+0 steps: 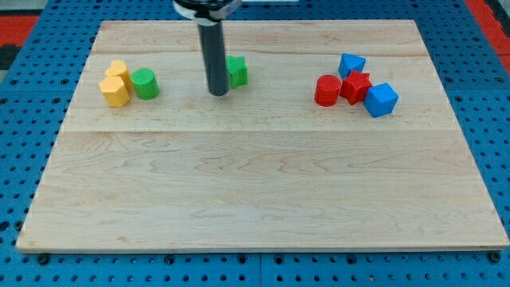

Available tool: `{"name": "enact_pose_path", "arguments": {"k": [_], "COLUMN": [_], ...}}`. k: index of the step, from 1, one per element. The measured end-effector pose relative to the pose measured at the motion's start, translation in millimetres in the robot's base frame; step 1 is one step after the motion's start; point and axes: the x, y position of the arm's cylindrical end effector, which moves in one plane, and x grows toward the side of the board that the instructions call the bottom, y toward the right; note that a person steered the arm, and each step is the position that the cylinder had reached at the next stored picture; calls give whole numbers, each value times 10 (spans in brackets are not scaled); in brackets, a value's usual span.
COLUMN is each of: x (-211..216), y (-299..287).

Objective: Move the green star diagonal to the top right of the green circle

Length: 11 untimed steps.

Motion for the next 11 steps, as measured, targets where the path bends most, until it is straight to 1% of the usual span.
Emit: {"name": "enact_pose_path", "arguments": {"k": [1, 2, 3, 4, 5, 6, 7, 8, 9, 10, 11], "x": [-256, -591, -386, -115, -555, -795, -395, -369, -544, -651, -806], "y": [557, 74, 202, 122, -186, -16, -7, -381, -582, -556, -359]}}
